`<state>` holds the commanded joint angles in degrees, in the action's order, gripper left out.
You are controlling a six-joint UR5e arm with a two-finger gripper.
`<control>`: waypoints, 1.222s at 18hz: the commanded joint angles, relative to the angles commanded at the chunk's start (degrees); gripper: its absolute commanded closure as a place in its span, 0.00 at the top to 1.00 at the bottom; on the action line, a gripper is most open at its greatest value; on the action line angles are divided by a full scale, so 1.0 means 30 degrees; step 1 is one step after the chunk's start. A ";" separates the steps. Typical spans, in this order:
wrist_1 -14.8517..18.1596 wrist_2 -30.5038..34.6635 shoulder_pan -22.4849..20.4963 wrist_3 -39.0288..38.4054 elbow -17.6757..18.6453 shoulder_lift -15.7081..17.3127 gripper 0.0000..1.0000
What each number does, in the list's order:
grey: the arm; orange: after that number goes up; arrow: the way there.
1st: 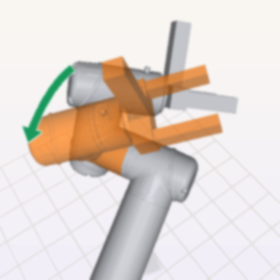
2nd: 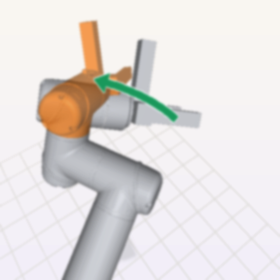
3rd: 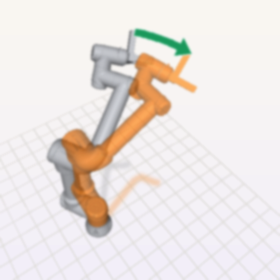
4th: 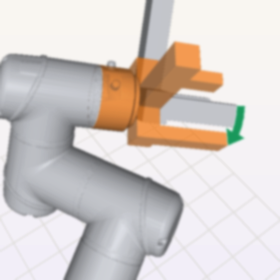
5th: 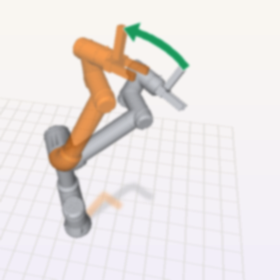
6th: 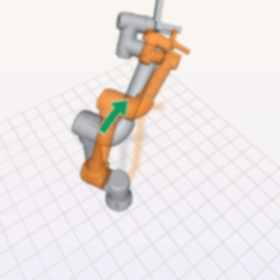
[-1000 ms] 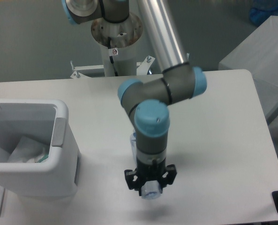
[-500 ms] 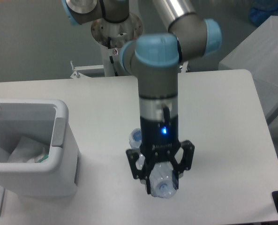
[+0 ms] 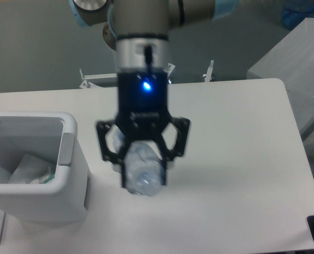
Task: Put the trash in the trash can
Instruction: 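Carry the bottle over the white bin and lower it in, then open the gripper to release the bottle and raise it away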
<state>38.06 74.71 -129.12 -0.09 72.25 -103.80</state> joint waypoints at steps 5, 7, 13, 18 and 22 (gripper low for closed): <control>0.0000 0.0117 0.1699 0.0000 -0.0029 -0.0262 0.63; 0.0000 0.0088 0.2256 0.0000 -0.0059 -0.0584 0.63; -0.0029 0.0117 0.3430 0.0117 -0.0147 -0.1463 0.63; -0.0029 0.0146 0.3958 0.0146 -0.0146 -0.1669 0.64; -0.0059 0.0146 0.4192 0.0205 -0.0001 -0.1758 0.64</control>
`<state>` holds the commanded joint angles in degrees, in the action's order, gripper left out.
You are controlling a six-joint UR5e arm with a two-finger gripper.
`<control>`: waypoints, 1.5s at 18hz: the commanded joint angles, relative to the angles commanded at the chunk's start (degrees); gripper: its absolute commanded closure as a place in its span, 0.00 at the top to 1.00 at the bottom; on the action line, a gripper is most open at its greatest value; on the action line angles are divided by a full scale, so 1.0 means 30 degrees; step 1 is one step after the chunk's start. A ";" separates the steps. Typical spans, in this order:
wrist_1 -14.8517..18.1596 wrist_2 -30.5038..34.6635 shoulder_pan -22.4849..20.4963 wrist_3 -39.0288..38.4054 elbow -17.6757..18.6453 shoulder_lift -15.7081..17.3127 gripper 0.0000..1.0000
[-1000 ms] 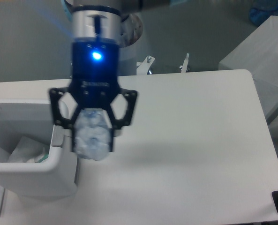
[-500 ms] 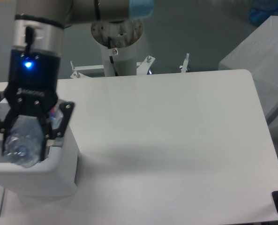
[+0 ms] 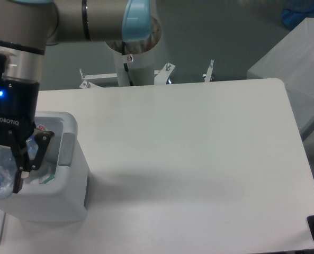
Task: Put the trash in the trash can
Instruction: 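Open the gripper to release the bottle and raise it away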
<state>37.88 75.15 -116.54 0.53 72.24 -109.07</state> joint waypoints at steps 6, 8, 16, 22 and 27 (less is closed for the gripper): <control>0.0000 0.0029 0.0059 0.0030 0.1113 0.0351 0.72; 0.0000 0.0029 0.0059 0.0030 0.1435 0.0497 0.72; 0.0029 0.0058 -0.0261 0.1194 0.2403 0.0997 1.00; 0.0263 0.0146 -0.4066 0.4365 0.2725 0.1025 1.00; 0.2306 0.2133 -0.5650 0.9211 0.3280 0.1697 1.00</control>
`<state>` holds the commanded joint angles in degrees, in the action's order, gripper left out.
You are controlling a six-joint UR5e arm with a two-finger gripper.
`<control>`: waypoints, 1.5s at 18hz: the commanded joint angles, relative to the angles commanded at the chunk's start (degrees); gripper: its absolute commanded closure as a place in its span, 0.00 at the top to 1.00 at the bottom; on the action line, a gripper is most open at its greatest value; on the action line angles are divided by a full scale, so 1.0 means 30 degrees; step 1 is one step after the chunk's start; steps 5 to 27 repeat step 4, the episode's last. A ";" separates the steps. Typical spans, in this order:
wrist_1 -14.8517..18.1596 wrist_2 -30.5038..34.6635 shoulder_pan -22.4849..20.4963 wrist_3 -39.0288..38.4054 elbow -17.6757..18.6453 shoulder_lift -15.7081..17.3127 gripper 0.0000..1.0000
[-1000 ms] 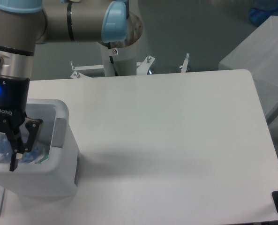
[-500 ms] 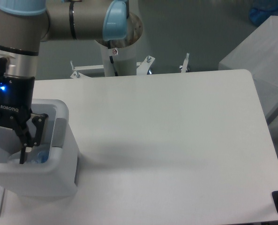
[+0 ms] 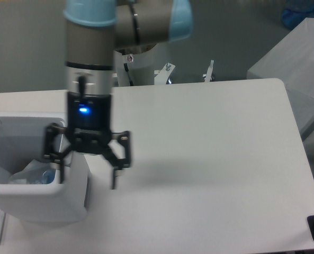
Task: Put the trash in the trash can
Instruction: 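Open the gripper to release the bottle and raise it away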
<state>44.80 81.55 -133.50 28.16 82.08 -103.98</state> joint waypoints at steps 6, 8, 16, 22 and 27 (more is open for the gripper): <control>0.2730 0.1146 -0.0616 0.4029 0.0060 0.0645 1.00; 0.2730 0.1146 -0.0616 0.4029 0.0060 0.0645 1.00; 0.2730 0.1146 -0.0616 0.4029 0.0060 0.0645 1.00; 0.2730 0.1146 -0.0616 0.4029 0.0060 0.0645 1.00; 0.2730 0.1146 -0.0616 0.4029 0.0060 0.0645 1.00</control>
